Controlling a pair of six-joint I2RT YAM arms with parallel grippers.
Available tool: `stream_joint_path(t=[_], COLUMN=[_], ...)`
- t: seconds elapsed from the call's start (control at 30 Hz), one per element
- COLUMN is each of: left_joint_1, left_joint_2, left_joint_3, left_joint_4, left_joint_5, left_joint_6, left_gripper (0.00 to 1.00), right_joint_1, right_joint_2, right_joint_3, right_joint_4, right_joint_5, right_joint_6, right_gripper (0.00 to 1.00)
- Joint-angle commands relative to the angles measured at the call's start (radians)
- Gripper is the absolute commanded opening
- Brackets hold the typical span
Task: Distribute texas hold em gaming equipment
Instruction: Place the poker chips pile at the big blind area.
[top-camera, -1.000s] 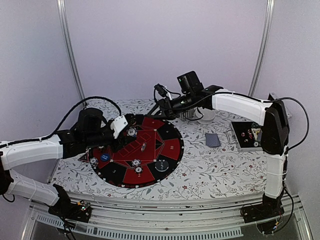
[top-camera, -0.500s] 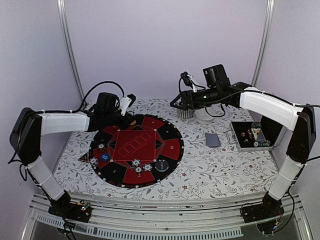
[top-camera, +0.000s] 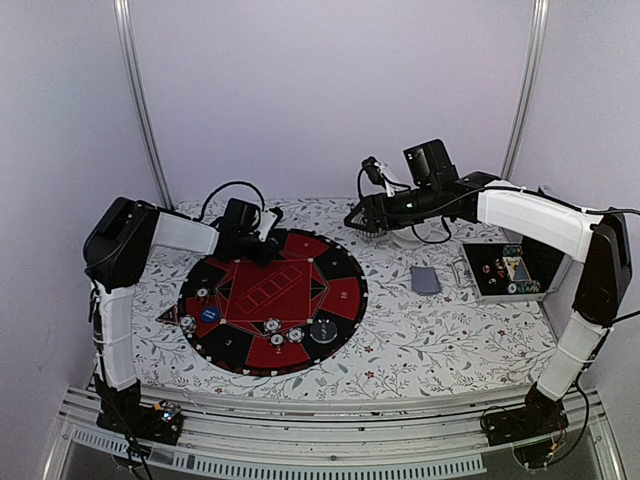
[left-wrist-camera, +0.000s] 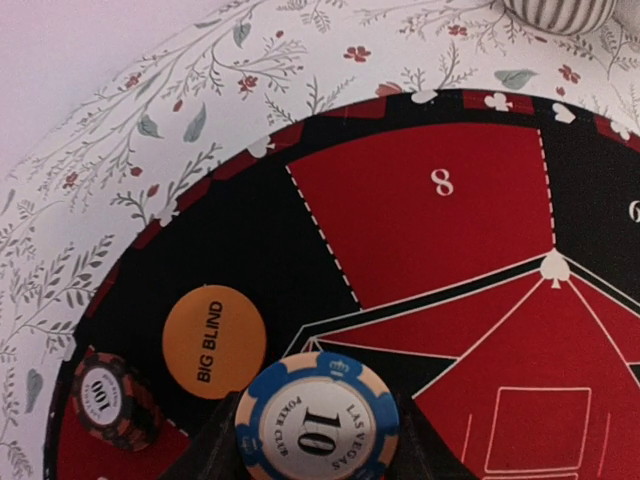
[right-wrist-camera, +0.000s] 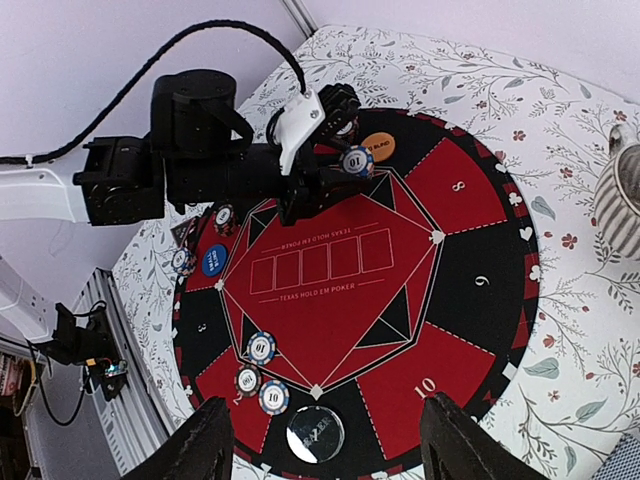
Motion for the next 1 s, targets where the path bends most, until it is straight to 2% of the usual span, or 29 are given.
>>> stream_joint_path(t=[0.0, 0.13, 0.37, 0.6, 0.77, 0.87, 0.97], left_joint_1=[-0.011, -0.02, -0.023, -0.025, -0.025, -0.025, -0.025], left_joint_2=[0.062, 0.126, 0.194, 0.319, 0.313, 0.299, 0.3], left_joint_3=[0.084, 0.15, 0.254, 0.428, 0.41, 0.378, 0.356], left_joint_4=[0.018, -0.019, -0.102, -0.292, -0.294, -0.286, -0.287], left_joint_5=[0.081, 0.121, 0.079, 0.09, 0.073, 0.083, 0.099], left_joint_6=[0.028, 0.031, 0.058, 0.042, 0.048, 0.043, 0.048], left_gripper=[0.0, 0.0, 0.0, 0.0, 0.0, 0.06, 0.18], right_joint_1=[-0.006, -0.006, -0.005, -0.006, -0.006, -0.006, -0.006], right_joint_2=[-0.028, -0.018, -0.023, -0.019, -0.028, -0.029, -0.026], right_joint_3=[0.001, 0.021, 0.021, 0.033, 0.032, 0.035, 0.04], right_joint_4=[-0.008, -0.024, -0.037, -0.042, -0.048, -0.048, -0.049], right_joint_5=[0.03, 0.032, 0.046, 0.044, 0.05, 0.052, 0.051], right_joint_6=[-0.017, -0.02, -0.023, -0.022, -0.024, -0.025, -0.022], right_gripper=[0.65, 0.65, 0.66, 0.66, 0.66, 0.66, 0.66])
